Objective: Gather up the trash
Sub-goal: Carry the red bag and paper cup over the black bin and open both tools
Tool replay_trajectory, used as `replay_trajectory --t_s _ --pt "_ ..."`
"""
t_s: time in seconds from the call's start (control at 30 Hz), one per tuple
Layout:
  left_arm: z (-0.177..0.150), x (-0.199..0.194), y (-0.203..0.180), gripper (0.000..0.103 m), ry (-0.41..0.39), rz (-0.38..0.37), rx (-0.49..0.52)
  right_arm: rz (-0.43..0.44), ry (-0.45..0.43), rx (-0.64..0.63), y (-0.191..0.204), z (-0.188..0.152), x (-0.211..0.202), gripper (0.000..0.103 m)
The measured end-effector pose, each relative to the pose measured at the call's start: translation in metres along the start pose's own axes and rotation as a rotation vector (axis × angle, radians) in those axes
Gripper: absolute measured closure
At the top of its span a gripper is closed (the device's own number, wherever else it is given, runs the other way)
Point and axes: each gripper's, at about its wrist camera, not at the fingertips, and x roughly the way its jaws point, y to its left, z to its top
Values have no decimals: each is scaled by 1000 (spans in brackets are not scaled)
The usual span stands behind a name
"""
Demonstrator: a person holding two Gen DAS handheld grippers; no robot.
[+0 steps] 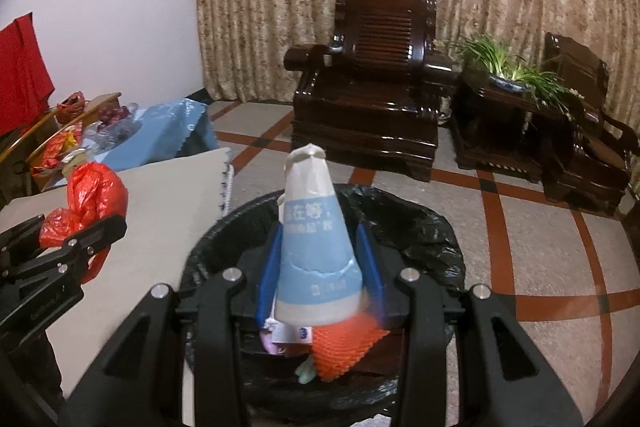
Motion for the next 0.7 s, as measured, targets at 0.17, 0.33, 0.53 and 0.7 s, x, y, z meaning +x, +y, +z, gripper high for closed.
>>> replay_trajectory --t_s 0.17,0.33,0.53,0.7 --pt "6 26 -16 68 9 -42 20 -25 19 10 -15 -3 18 67" --pt "7 46 -26 68 24 -64 44 -39 34 39 -30 -7 33 67" --pt "9 62 -29 66 43 -112 37 -58 48 55 -40 -12 45 63" --pt "6 66 -28 30 49 -202 38 -106 53 58 -47 -15 51 26"
